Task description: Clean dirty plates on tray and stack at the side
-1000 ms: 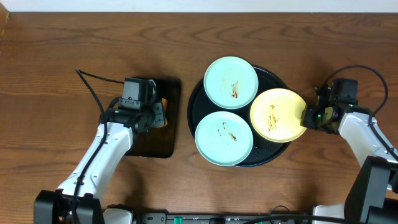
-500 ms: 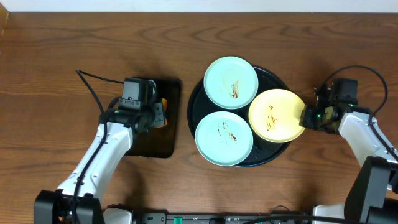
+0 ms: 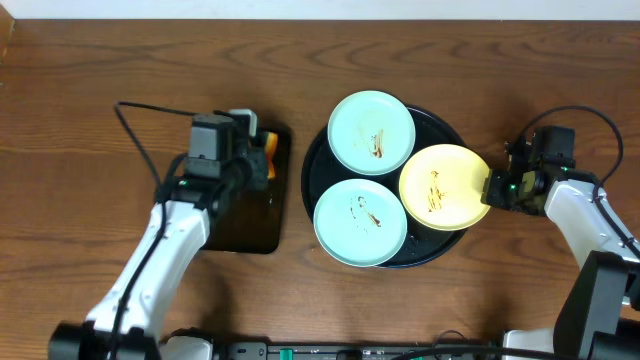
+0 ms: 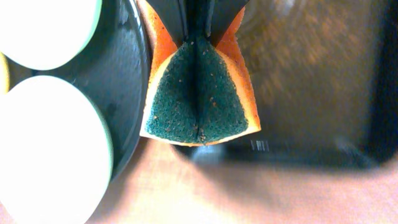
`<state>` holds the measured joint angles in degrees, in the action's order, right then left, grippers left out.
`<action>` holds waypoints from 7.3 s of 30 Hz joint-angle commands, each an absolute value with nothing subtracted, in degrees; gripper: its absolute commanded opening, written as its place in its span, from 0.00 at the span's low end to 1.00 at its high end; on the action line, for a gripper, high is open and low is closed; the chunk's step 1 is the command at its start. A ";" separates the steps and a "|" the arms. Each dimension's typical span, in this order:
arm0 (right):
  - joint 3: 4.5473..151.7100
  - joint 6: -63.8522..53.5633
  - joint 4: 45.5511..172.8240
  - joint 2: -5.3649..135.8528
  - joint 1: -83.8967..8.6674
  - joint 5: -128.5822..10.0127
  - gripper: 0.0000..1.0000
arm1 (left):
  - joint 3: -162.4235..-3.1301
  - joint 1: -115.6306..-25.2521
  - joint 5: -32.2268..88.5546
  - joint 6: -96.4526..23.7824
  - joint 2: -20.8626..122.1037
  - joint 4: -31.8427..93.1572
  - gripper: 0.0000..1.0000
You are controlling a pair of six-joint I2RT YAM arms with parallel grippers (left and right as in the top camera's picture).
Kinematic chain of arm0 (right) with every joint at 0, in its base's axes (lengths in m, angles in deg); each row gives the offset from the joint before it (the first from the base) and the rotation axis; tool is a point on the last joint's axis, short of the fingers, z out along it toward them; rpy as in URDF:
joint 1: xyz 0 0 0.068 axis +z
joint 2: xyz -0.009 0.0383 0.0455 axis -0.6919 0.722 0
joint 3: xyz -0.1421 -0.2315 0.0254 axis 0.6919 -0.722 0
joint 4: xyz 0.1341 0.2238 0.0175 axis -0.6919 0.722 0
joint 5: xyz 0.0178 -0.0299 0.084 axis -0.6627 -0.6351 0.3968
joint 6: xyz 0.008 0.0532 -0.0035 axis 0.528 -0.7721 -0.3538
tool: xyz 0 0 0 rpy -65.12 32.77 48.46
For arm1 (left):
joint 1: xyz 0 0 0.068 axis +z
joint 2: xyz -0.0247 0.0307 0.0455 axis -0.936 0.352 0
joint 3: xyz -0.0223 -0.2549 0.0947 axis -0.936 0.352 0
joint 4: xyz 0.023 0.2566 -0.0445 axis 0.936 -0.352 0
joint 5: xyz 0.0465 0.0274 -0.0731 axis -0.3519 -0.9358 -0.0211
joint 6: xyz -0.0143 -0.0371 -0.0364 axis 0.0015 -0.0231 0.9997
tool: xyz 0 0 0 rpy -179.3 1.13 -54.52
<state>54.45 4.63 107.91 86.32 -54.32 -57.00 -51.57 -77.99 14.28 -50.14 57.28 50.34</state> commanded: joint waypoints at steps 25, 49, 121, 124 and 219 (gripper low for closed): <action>55.04 4.73 108.35 86.28 -54.41 -57.85 0.01 | -52.53 -77.49 10.07 -36.94 57.36 42.95 0.07; 55.04 4.76 109.13 86.28 -54.41 -57.85 0.01 | -52.53 -83.35 17.67 -29.79 72.40 51.56 0.07; 55.04 5.13 113.59 86.28 -49.12 -55.93 0.01 | -66.69 -87.22 21.41 -39.34 59.26 35.61 0.07; 55.04 4.80 113.88 86.30 -48.99 -55.89 0.01 | -68.09 -90.12 23.16 -38.20 61.78 37.38 0.07; 55.04 4.69 116.48 86.30 -48.99 -55.89 0.01 | -68.61 -123.43 19.88 -34.38 88.71 58.19 0.08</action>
